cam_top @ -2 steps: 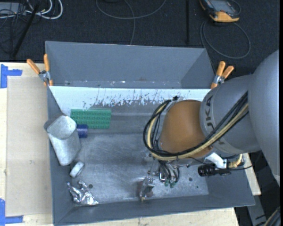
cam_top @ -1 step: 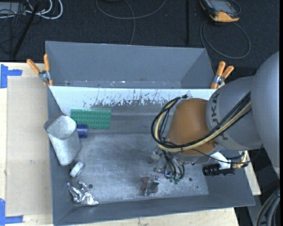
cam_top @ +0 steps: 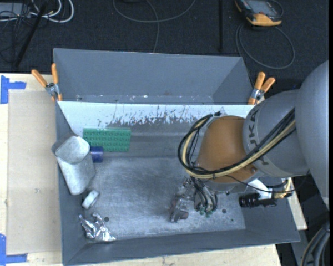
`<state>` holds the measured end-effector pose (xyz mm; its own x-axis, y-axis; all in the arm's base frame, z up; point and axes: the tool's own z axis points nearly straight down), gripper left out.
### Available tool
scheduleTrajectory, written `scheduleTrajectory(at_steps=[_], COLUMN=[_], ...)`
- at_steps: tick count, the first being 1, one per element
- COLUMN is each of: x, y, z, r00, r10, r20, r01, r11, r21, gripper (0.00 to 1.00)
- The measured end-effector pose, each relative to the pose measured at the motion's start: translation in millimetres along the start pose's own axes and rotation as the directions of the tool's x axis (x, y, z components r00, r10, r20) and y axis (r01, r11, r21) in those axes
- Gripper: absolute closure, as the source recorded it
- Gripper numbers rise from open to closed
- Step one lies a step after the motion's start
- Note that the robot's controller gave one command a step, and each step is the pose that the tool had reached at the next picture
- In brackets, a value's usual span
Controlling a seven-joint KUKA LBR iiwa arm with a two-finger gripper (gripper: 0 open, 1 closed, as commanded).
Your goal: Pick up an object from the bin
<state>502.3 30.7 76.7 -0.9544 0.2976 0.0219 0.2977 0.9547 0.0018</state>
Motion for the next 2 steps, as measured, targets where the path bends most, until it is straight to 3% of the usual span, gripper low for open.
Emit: scheduleTrajectory(at_steps=[1, 2], x=[-6.5, -87.8], y=[-6.4, -7.8], z=[-156.3, -140.5], r00=[0.949, 0.830], r10=[-0.313, -0.557], r20=[0.026, 0.019], r01=[0.313, 0.557], r11=[0.950, 0.830], r21=[0.009, 0.014], gripper=[1.00, 1.00])
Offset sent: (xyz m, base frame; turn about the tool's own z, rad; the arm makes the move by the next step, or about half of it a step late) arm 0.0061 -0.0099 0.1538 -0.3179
